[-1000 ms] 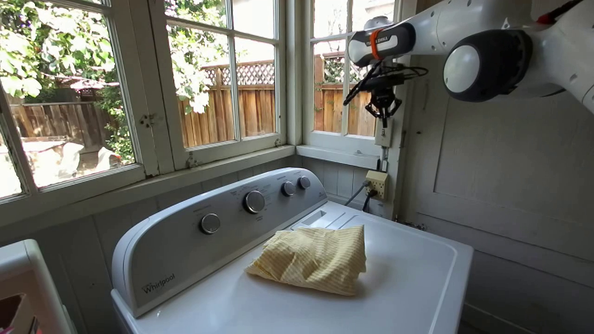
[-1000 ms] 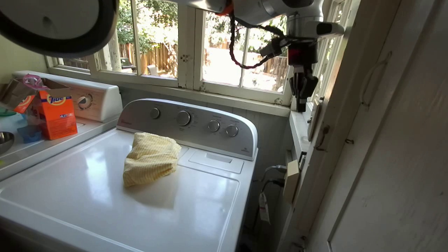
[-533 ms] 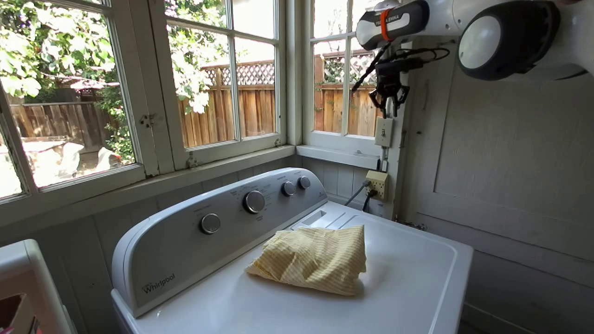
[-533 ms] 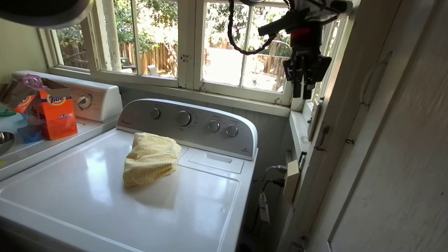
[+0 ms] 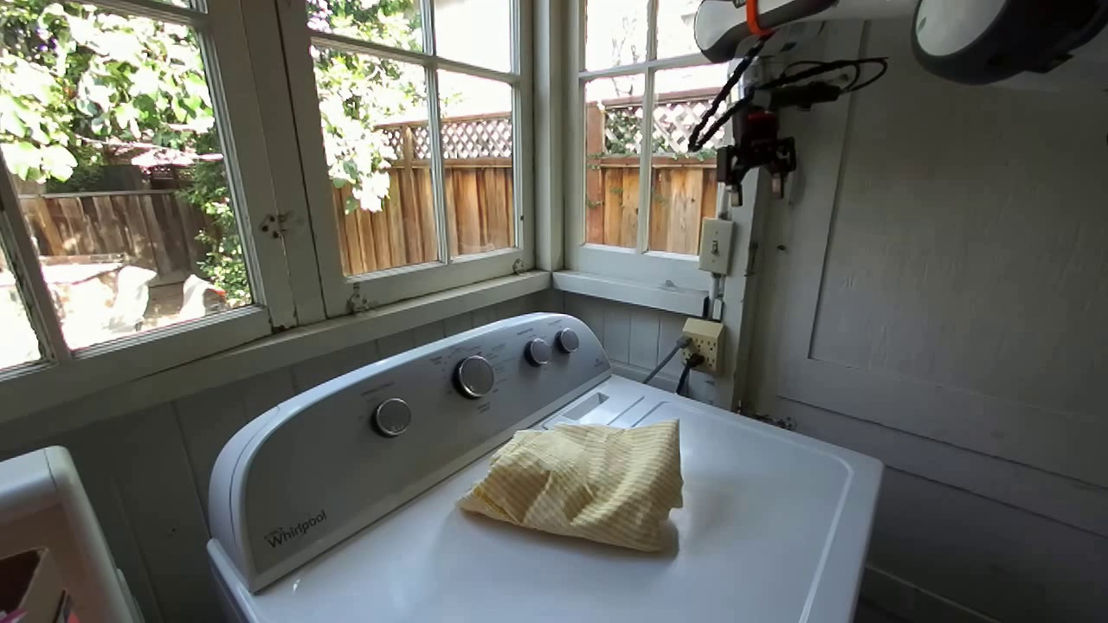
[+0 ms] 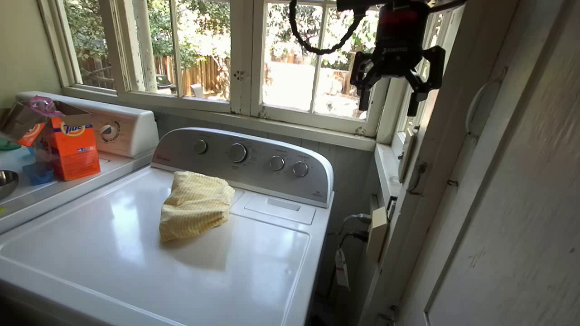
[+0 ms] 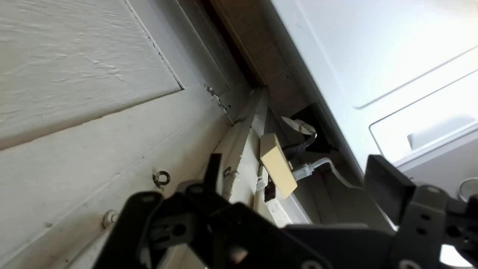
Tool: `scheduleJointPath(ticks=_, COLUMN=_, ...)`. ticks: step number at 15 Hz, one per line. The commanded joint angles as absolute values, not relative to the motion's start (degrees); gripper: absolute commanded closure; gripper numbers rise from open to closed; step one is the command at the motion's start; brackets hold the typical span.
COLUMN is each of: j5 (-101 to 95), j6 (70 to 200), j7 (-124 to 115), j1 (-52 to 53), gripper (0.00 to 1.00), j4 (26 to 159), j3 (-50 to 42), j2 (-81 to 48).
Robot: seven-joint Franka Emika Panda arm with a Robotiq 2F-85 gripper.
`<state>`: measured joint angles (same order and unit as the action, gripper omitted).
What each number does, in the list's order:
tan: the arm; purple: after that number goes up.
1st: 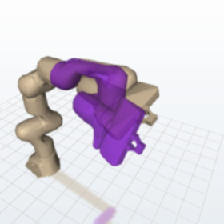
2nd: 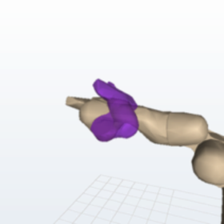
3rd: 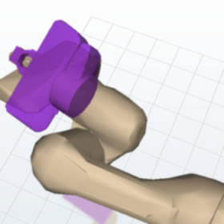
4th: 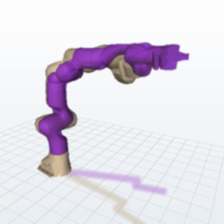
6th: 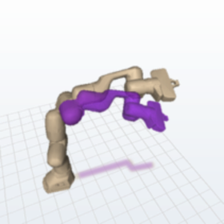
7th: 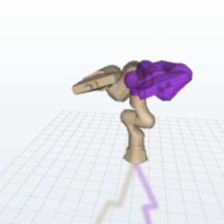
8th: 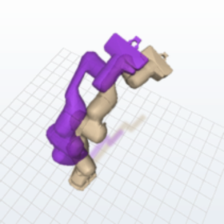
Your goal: Turn off the switch
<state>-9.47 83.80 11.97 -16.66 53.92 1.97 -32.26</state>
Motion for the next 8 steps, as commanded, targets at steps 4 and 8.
scheduleJointPath(ticks=4, j5=-2.9, j6=84.2, j7=32.4, j1=-23.5, gripper=0.00, j4=68.9, j3=4.4, j2=-21.8)
scheduleJointPath(ticks=8, j5=-2.7, j6=83.1, j7=32.8, j1=-23.4, gripper=0.00, j4=66.1, j3=3.4, j2=-24.0)
